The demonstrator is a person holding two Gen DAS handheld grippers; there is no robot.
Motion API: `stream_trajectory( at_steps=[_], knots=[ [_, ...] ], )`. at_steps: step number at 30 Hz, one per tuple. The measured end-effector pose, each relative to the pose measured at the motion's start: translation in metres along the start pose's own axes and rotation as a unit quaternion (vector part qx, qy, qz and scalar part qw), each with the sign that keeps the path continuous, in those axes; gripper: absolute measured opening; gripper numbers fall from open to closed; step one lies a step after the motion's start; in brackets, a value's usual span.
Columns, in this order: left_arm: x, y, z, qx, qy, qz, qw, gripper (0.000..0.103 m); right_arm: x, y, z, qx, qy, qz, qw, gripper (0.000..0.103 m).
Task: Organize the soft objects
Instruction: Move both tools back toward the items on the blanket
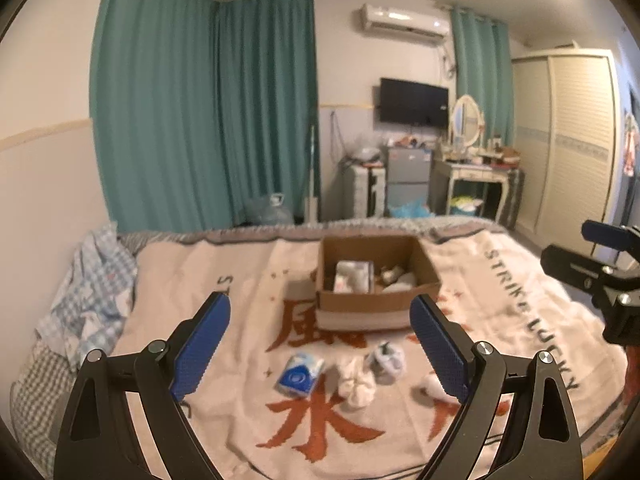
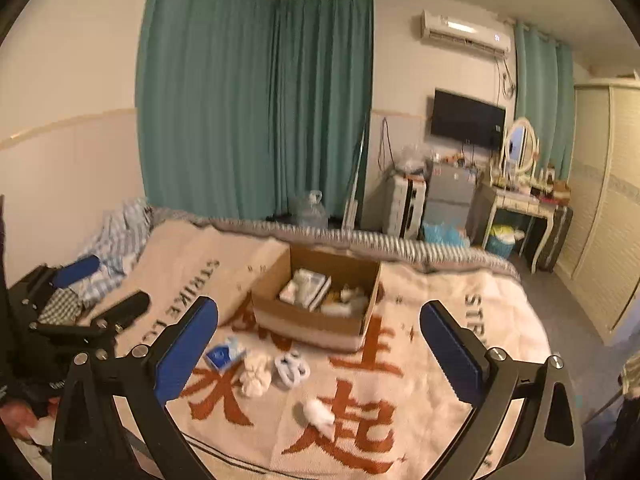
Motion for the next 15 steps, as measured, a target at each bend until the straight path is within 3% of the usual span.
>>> stream_trajectory(
  at_steps=[9,15],
  knots=[
    [-0.063,0.054,-0.008,0.007,-0.003,0.068,0.9977,0.093,-0.080,0.076,-0.014,-0.027,-0.012,0.063,0.998,0.102],
    [-0.107,0.090,-0.018,0.003,0.007,0.119,0.9929,0.093,-0.135,0.117,-0.022,-0.008,0.029,0.121,0.992,0.102]
  ],
)
Point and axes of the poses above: each gripper's, at about its wrist camera, not at the fingertips, and y roughly the way its jaws point, z to its left, x to its top, the point moved 9 cm from there along y, roughly the way its jaws point, and after that the axes turned 9 degrees about -z, right-handed, at the moved point
